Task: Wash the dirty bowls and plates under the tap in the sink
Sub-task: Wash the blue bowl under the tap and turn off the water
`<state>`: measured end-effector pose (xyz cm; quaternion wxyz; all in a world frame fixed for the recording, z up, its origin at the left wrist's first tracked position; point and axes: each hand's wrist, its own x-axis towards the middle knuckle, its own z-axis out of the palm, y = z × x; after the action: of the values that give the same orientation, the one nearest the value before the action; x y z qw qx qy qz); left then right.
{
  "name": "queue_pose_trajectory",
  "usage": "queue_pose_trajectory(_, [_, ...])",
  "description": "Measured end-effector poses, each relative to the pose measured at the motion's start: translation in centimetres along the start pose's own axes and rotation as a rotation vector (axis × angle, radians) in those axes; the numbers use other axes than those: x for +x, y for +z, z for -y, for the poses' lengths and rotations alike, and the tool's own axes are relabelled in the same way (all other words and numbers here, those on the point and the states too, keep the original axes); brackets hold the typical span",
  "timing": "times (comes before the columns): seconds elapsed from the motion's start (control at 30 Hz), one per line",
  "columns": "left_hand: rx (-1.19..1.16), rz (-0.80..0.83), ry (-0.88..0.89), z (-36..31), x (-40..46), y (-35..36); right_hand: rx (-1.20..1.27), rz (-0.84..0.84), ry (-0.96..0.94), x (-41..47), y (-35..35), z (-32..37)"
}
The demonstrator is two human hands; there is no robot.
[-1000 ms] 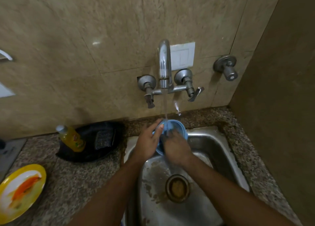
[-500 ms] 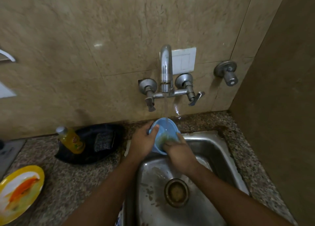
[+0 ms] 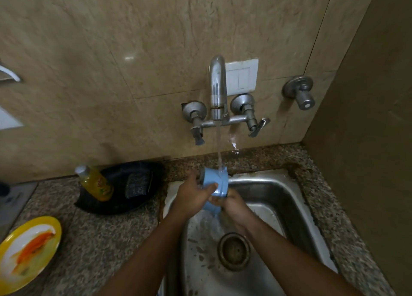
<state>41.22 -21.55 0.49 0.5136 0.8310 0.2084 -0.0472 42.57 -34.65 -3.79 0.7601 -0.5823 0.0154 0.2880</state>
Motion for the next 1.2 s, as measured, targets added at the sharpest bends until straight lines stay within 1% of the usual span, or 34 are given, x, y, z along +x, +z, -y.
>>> queue_pose_trajectory(0.07, [0.002, 0.018, -0.003, 0.1, 0.2, 0.2, -0.042, -0.020, 0.016, 0.3, -0.2, 0.5])
queue_pose_trajectory(0.1, [-0.026, 0.021, -0.021, 0.1, 0.2, 0.3, -0.138, -0.011, -0.015, 0.4, -0.2, 0.8])
queue_pose_trajectory(0.17, [-0.165, 0.029, -0.120, 0.0, 0.1, 0.7, -0.438, 0.060, -0.116, 0.7, 0.1, 1.6])
queue_pose_trajectory(0.23, [-0.343, 0.045, -0.217, -0.3, 0.2, 1.3, -0.847, 0.140, -0.209, 0.9, 0.7, 2.1])
queue_pose_trajectory(0.27, [-0.412, 0.038, -0.221, -0.3, 0.4, 1.6, -1.049, 0.162, -0.261, 0.7, 0.9, 2.1])
queue_pose_trajectory(0.3, [-0.443, 0.007, -0.188, -0.3, 0.8, 1.9, -1.182, 0.181, -0.331, 0.3, 1.2, 2.3])
queue_pose_trajectory(0.37, [-0.450, -0.080, -0.090, -0.4, 1.5, 1.7, -1.297, 0.248, -0.469, -0.6, 0.9, 2.4])
queue_pose_trajectory(0.4, [-0.460, -0.099, -0.056, -0.3, 1.9, 1.6, -1.355, 0.269, -0.499, -0.8, 0.4, 2.8])
queue_pose_trajectory(0.43, [-0.457, -0.094, -0.029, -0.1, 2.1, 1.5, -1.421, 0.265, -0.484, -0.5, -0.4, 3.2])
queue_pose_trajectory(0.47, [-0.438, -0.078, 0.002, -0.2, 2.1, 1.5, -1.462, 0.225, -0.442, -0.1, -1.1, 3.8])
queue_pose_trajectory(0.5, [-0.406, -0.058, 0.039, -0.5, 2.0, 1.6, -1.447, 0.182, -0.379, 0.4, -1.3, 4.1])
queue_pose_trajectory(0.53, [-0.377, -0.043, 0.073, -0.8, 2.2, 1.7, -1.388, 0.160, -0.335, 0.6, -0.9, 4.4])
queue_pose_trajectory(0.57, [-0.376, -0.033, 0.091, -1.2, 2.3, 1.8, -1.325, 0.159, -0.339, 0.6, -0.3, 4.2])
queue_pose_trajectory(0.6, [-0.402, -0.033, 0.081, -1.5, 2.6, 1.7, -1.289, 0.181, -0.382, 0.5, 0.5, 3.6])
queue_pose_trajectory(0.63, [-0.445, -0.039, 0.067, -1.8, 2.9, 1.4, -1.311, 0.210, -0.457, 0.1, 0.9, 2.9])
queue_pose_trajectory(0.7, [-0.518, -0.055, 0.038, -1.5, 3.5, 0.6, -1.516, 0.223, -0.640, -0.4, -0.4, 2.1])
queue_pose_trajectory(0.77, [-0.519, -0.068, 0.017, -0.6, 3.6, 0.4, -1.700, 0.134, -0.754, 0.4, -2.6, 2.2])
queue_pose_trajectory(0.8, [-0.505, -0.059, 0.020, -0.3, 3.5, 0.7, -1.754, 0.084, -0.724, 0.8, -2.8, 2.5])
queue_pose_trajectory(0.83, [-0.498, -0.048, 0.023, -0.3, 3.4, 1.1, -1.762, 0.084, -0.622, 0.9, -2.4, 2.7])
queue_pose_trajectory(0.87, [-0.492, -0.029, 0.027, -0.4, 3.3, 1.5, -1.710, 0.127, -0.535, 0.9, -1.5, 2.7])
queue_pose_trajectory(0.97, [-0.478, 0.016, 0.037, -0.5, 3.5, 1.5, -1.343, 0.324, -0.326, 0.1, 0.0, 3.0])
queue_pose_trajectory(1.0, [-0.478, 0.031, 0.013, -0.2, 3.7, 1.2, -1.293, 0.358, -0.259, -0.2, -0.5, 3.6])
queue_pose_trajectory(1.03, [-0.485, 0.044, -0.029, 0.2, 3.9, 1.1, -1.279, 0.340, -0.198, -0.3, -1.1, 4.3])
queue_pose_trajectory(1.07, [-0.497, 0.079, -0.070, 0.6, 3.8, 1.2, -1.305, 0.276, -0.162, 0.1, -1.7, 4.8])
queue_pose_trajectory(1.13, [-0.532, 0.161, -0.188, 0.9, 3.5, 1.8, -1.431, 0.162, -0.167, 0.4, -1.5, 5.4])
queue_pose_trajectory(1.17, [-0.565, 0.197, -0.231, 1.1, 3.3, 2.0, -1.459, 0.182, -0.173, 0.1, -0.9, 5.4])
queue_pose_trajectory(1.2, [-0.601, 0.203, -0.245, 1.3, 3.3, 2.1, -1.461, 0.261, -0.177, -0.3, -0.3, 5.1])
